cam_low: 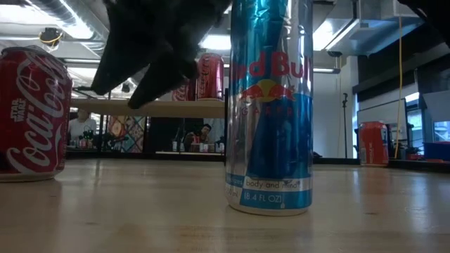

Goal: Place canned beverage on shelf
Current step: Put the red white soda can on the shelf aligned with the other red white soda can

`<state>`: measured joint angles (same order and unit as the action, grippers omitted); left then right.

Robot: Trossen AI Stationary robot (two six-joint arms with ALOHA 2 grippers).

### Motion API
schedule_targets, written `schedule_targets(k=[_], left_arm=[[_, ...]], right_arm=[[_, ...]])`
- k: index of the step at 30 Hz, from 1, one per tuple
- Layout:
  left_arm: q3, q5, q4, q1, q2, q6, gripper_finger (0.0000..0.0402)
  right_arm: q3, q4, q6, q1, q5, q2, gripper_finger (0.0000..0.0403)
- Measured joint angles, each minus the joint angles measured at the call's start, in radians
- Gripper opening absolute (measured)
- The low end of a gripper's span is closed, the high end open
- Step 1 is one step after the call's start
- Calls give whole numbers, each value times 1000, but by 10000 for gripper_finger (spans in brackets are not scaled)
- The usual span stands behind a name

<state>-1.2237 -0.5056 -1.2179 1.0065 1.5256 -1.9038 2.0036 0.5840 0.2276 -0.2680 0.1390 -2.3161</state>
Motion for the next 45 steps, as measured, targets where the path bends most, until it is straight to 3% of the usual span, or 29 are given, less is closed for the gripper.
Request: schedule_targets(k=[4,9,14,21,25,31,38,45], left_arm=[[-62,-29,5,-18,-30,13,361],[-111,-94,-25,-72,-32,156,361],[-107,-13,-143,-158,-37,234,361],[-28,57,-32,-214,-88,344,361],[-15,37,-8,-204,-128,363,361],[85,74,60,-237,-200,373,361],[165,124,137,-288,-232,412,361],[197,143,200,-348,-231,511,361]], right_arm=[[56,72,1,0,0,0,346],[70,115,1,0,-1,24,346],[71,238,-1,0,71,105,346],[70,423,36,-2,198,206,346],[46,517,61,-2,279,283,346],[-140,499,121,-6,330,470,346],[-516,317,282,-44,375,714,346],[-762,209,476,-96,393,846,346]])
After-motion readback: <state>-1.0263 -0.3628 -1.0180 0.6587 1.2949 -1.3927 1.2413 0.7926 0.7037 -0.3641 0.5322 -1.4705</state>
